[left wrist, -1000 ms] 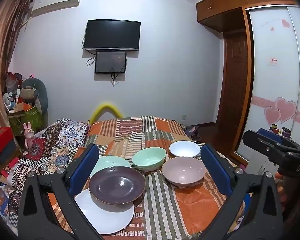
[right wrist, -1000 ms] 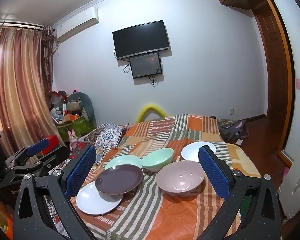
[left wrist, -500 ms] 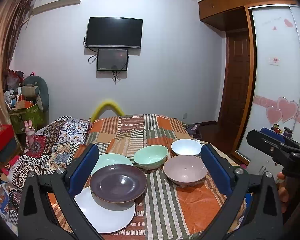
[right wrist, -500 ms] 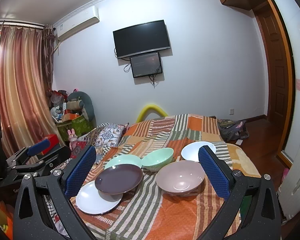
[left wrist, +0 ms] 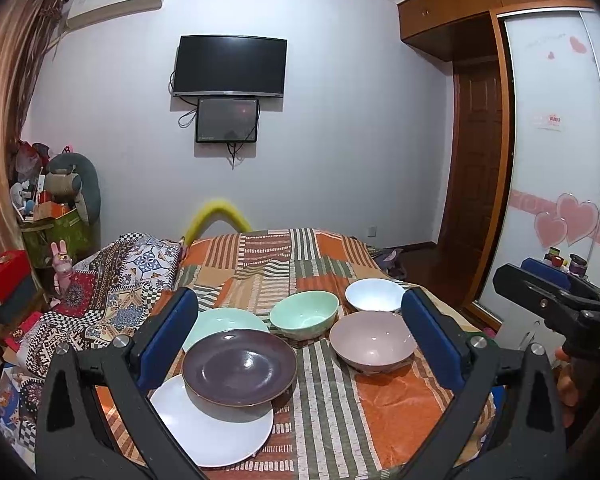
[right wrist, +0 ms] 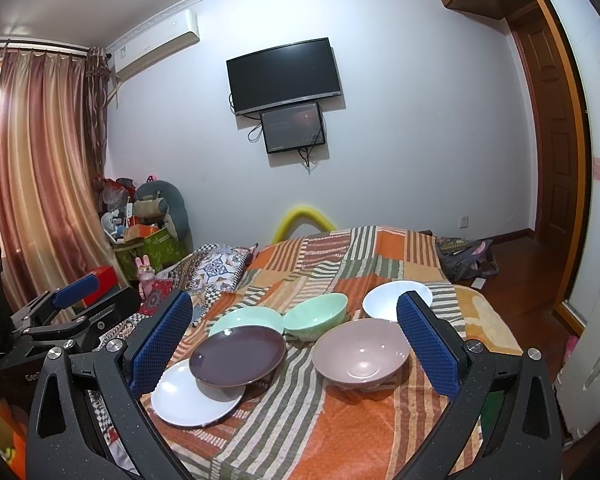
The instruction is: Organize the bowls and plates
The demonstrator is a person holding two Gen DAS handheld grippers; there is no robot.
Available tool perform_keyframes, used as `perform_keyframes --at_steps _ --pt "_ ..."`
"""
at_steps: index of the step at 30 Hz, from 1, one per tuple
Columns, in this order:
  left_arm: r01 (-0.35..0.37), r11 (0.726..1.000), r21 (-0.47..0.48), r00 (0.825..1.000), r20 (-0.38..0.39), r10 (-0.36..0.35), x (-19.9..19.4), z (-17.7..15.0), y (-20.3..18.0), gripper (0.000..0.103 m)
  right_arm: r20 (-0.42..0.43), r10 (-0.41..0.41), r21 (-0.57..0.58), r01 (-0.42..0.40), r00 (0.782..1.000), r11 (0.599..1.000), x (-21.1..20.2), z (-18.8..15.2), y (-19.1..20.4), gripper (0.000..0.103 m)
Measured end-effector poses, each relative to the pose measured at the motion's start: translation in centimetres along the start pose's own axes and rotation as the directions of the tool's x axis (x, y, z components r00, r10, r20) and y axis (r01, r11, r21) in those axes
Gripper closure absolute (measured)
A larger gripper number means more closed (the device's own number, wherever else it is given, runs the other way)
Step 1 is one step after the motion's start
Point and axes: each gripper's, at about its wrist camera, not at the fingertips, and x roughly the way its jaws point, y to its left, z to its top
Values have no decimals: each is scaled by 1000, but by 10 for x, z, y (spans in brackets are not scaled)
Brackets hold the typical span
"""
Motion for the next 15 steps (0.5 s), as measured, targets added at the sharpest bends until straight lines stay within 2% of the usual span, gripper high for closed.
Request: perform_keyframes --at_steps 15 --pt "-5 1000 0 1000 6 5 -1 3 -1 0 0 -1 0 1 1000 1000 0 0 1 1"
